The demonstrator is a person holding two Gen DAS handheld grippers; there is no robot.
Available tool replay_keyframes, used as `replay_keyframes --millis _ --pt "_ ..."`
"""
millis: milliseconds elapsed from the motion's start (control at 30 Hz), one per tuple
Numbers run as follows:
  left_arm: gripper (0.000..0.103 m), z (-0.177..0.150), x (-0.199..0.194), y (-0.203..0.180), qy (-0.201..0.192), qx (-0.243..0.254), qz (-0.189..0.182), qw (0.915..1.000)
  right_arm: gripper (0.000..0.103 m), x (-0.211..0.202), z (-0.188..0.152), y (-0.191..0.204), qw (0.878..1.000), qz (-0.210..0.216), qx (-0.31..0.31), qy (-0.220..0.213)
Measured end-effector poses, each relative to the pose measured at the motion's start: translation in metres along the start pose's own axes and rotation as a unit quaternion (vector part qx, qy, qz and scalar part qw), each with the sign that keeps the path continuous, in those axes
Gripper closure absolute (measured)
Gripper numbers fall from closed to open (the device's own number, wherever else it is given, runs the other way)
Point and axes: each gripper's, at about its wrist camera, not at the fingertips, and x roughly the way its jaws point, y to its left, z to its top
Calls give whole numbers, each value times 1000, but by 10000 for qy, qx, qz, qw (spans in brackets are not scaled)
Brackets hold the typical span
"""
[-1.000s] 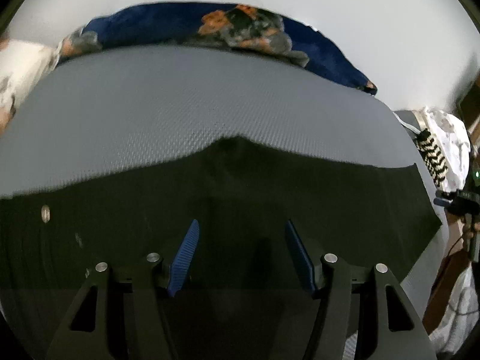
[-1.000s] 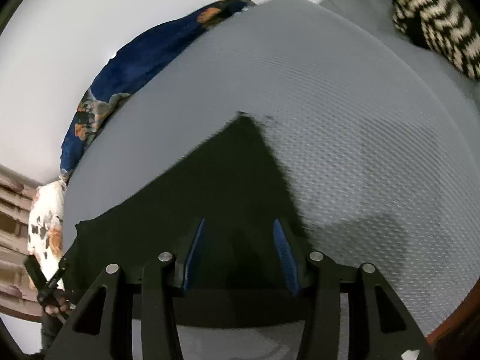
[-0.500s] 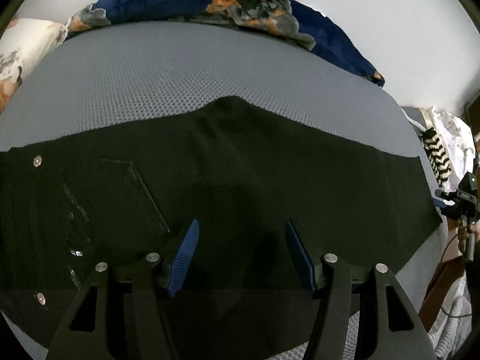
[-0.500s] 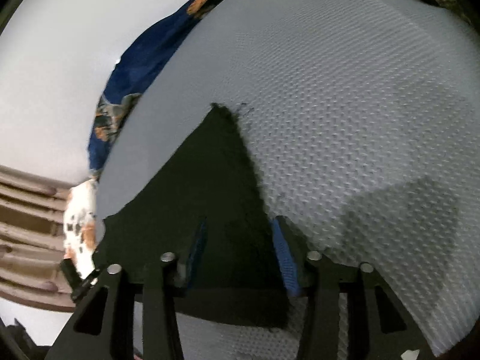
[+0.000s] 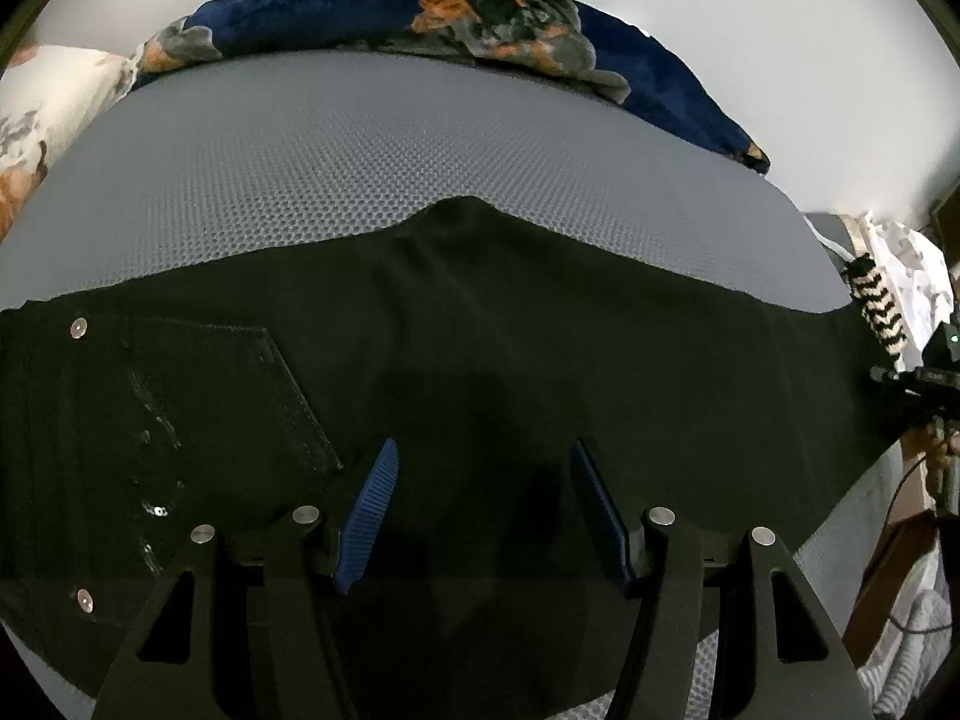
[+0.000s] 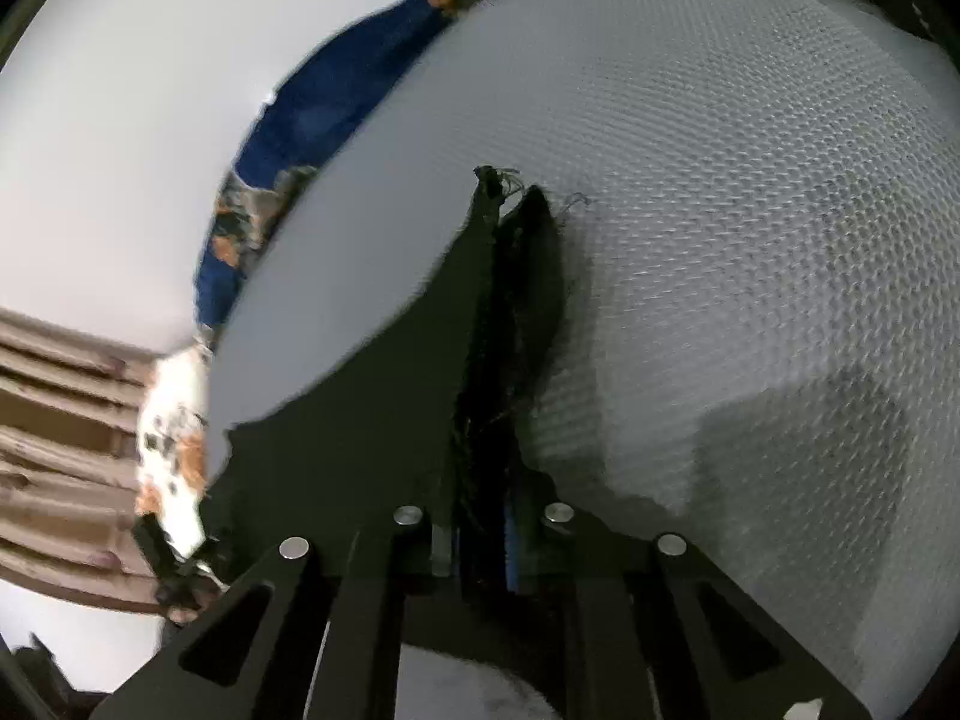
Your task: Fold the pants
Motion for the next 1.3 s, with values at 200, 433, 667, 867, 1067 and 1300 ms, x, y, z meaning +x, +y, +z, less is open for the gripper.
replay_keyframes --millis 200,433,667,867,1067,1300 --pt "42 2 -8 2 -128 -25 -138 9998 93 2 -16 78 9987 418 -245 -146" --pt "42 -5 -33 10 -364 65 -292 9989 94 45 -29 162 9964 585 -611 48" --pt "42 -12 -65 38 -612 -23 -293 9977 94 125 -48 227 9908 586 -1081 569" --pt "42 -17 -84 64 -747 -139 -402 9963 95 195 -78 259 9827 434 -1387 1144" --pt "42 -17 -87 75 -802 -198 -495 9953 95 250 -117 291 9655 -5 -2084 1563" --pt "42 -12 -85 74 -767 -132 -725 9943 66 272 -138 308 9542 -86 -2417 1759"
